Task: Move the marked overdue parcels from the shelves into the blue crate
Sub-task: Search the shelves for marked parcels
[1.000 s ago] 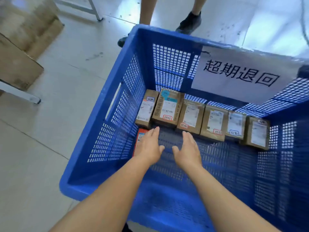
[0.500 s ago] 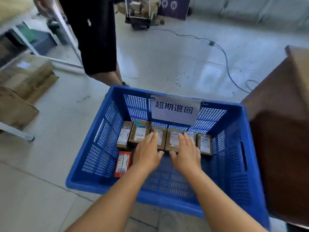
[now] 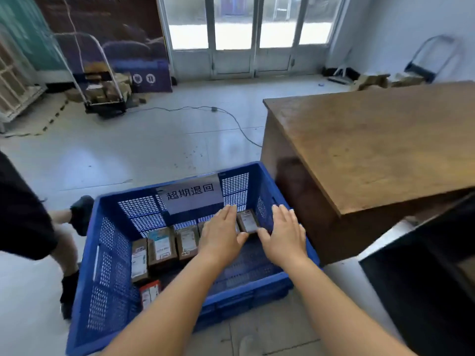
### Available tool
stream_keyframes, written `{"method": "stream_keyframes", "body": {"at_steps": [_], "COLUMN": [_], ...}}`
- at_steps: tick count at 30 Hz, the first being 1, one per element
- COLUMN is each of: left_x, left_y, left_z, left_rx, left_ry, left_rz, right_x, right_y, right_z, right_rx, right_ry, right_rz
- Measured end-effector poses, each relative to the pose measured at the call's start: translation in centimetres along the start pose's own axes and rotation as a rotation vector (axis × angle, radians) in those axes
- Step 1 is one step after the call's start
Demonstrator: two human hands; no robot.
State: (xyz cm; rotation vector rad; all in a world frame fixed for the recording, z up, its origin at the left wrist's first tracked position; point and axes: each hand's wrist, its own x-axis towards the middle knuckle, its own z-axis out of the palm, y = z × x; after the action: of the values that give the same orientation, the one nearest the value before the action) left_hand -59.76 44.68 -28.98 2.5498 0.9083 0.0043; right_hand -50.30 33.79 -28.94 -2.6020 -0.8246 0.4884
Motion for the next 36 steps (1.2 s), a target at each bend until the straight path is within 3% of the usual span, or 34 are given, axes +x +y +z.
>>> {"method": "stream_keyframes", "body": {"at_steps": [13,36], "left_x": [-7.3,-29.7], "left_y": [18.8,53.1], "left_z": [3.8,20.8], "left_rx": [0.015,0.062], "left_ry": [-0.111,-0.345], "left_rz": [0.465,1.022], "right_x": [-13.8,-42.7], "right_y": [14.6,46.5], "right_z": [-9.0,-19.3], "right_rx": [0.118,0.118], "right_ry": [0.358,0.642], "right_rz": [0.346,0.853]}}
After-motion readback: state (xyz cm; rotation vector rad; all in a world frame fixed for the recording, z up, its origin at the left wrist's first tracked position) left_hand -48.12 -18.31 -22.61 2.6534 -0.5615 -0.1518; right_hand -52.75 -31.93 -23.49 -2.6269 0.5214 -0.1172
